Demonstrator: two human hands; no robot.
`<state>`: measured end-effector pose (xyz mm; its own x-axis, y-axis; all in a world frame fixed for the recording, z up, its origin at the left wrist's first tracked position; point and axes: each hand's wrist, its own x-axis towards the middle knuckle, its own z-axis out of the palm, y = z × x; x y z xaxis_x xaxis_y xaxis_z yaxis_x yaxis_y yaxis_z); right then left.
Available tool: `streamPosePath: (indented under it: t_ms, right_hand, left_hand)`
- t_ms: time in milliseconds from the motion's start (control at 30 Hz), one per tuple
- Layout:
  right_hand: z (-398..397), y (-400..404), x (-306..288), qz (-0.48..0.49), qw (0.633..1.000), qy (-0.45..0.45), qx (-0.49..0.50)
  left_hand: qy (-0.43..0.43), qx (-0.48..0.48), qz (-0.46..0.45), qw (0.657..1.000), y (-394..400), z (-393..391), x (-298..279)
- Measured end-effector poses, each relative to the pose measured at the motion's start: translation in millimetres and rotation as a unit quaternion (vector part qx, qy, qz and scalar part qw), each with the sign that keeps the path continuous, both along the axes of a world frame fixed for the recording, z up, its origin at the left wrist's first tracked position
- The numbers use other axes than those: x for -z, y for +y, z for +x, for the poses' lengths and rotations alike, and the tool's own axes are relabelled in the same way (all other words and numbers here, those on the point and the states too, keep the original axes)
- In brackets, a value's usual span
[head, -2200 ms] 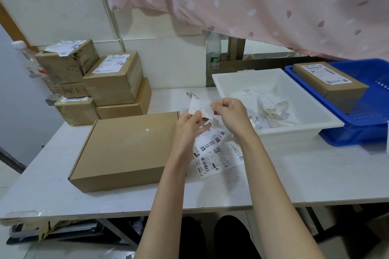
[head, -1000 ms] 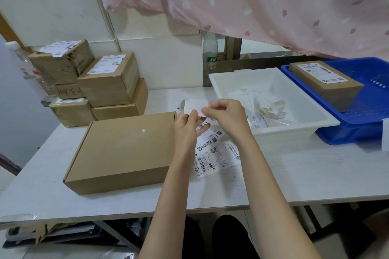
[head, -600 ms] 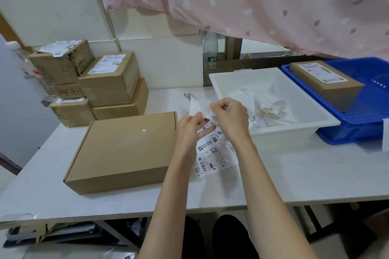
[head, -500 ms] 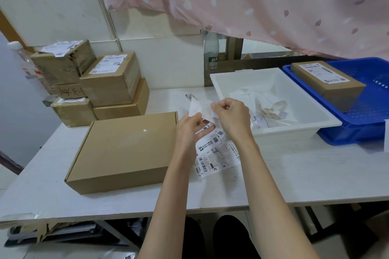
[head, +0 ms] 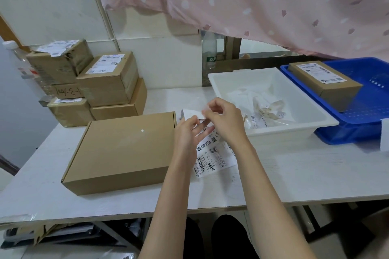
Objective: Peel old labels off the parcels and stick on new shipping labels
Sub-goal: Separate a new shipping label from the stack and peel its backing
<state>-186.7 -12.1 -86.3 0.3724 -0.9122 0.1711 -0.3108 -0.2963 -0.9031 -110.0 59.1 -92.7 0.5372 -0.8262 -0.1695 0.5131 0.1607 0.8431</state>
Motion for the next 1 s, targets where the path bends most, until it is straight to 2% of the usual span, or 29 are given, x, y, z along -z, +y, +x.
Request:
streamPosePath:
  t_ms: [133, 233, 567, 733, 867, 1000]
  right_hand:
    - [1.0, -1.1, -3.9, 0.031, 0.997, -0.043, 0.051]
    - [3.1, -3.3, -5.4, 0.035, 0.996, -0.028, 0.079]
    - [3.8, -12.7, -5.4, 0.059, 0.99, -0.038, 0.121]
    - [-4.4, -9.5, -3.8, 0.052, 0.992, -0.071, 0.091]
    - [-7.3, -4.2, -5.5, 0.052, 0.997, -0.048, 0.042]
    - [-4.0, -5.4, -0.3, 0.009, 0.997, -0.008, 0.08]
  left_hand:
    - [-0.045, 0.021, 0.003, 0.999, 2.2, 0.5, -3.6]
    - [-0.065, 0.03, 0.009, 0.997, 4.0, -0.4, -5.0]
    - [-0.04, 0.019, 0.02, 0.999, 1.5, 0.0, -5.1]
    - [-0.015, 0.001, 0.016, 1.0, -1.0, -0.5, 4.5]
    - [0.003, -0.028, 0.027, 0.999, -4.4, 0.5, 8.7]
    - [-0.008, -0.015, 0.028, 0.999, -3.3, 3.1, 7.0]
